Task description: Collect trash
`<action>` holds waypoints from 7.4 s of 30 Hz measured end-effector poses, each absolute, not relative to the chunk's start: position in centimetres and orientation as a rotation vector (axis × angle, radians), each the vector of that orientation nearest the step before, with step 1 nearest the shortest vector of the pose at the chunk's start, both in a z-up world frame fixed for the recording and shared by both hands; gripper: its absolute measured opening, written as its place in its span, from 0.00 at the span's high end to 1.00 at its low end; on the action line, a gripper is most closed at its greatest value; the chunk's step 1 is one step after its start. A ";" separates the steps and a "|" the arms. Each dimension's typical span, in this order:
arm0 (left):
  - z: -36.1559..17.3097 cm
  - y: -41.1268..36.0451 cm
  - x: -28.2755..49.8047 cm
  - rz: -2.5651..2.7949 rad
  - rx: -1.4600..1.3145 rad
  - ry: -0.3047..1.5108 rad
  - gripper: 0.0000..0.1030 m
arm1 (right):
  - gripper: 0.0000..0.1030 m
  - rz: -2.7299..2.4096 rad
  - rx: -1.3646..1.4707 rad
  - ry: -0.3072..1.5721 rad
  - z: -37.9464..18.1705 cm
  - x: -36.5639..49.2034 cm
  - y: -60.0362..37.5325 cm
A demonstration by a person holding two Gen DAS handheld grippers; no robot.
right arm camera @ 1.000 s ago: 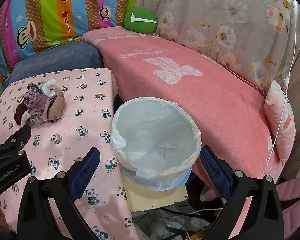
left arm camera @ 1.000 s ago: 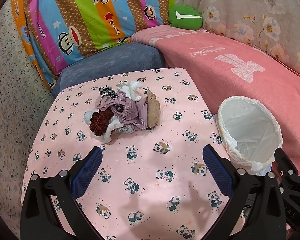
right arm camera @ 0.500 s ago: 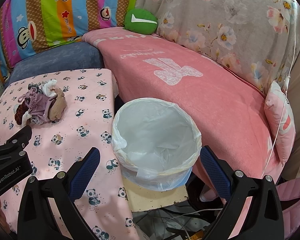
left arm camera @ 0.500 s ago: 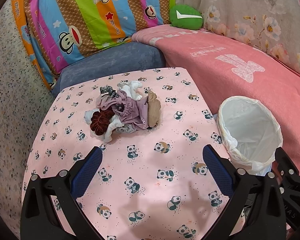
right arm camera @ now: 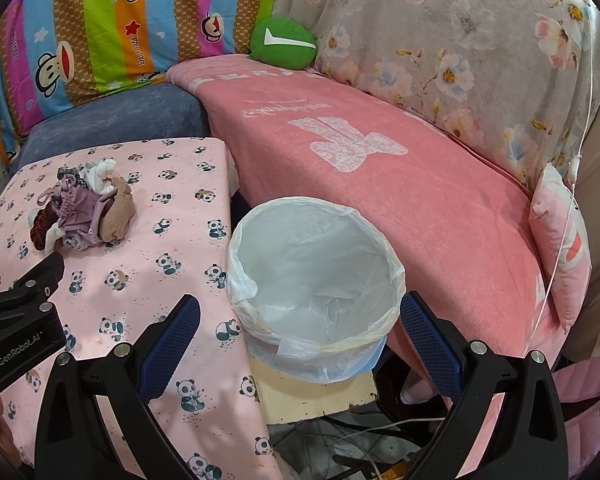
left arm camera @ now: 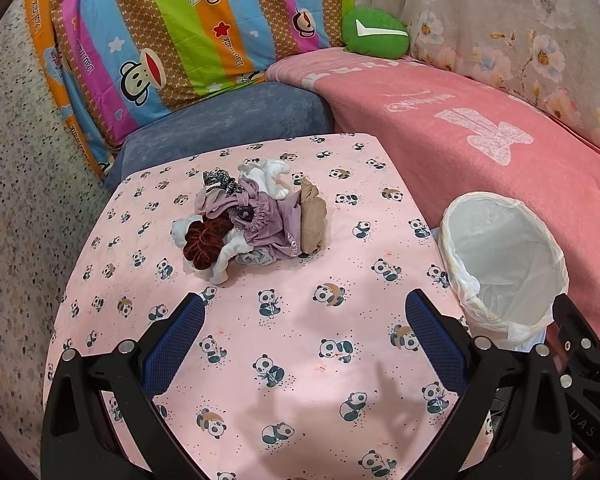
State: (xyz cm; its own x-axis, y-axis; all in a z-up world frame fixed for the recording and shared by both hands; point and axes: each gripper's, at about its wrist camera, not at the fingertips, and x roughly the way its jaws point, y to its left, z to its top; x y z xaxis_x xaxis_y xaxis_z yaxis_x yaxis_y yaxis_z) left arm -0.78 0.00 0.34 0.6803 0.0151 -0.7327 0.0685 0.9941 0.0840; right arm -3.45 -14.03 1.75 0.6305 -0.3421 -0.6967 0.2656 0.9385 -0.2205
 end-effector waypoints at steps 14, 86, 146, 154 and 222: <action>0.1 1.1 -0.3 -0.034 0.095 0.823 0.07 | 0.05 -0.342 -0.108 0.821 1.6 -2.7 -13.0; 3.3 8.9 13.4 -0.393 -0.143 0.773 0.76 | 0.89 0.047 0.167 0.871 -3.8 13.6 -4.7; 4.6 -10.3 7.6 -0.636 -0.030 0.740 0.19 | 0.65 -0.348 0.314 0.739 -0.5 0.3 -24.3; 4.1 -7.0 8.1 -0.562 -0.067 0.746 0.19 | 0.60 -0.286 0.282 0.741 0.1 1.2 -21.3; -6.9 18.8 13.1 -0.317 -0.330 1.008 0.89 | 0.90 0.238 0.092 1.002 -8.0 14.1 7.5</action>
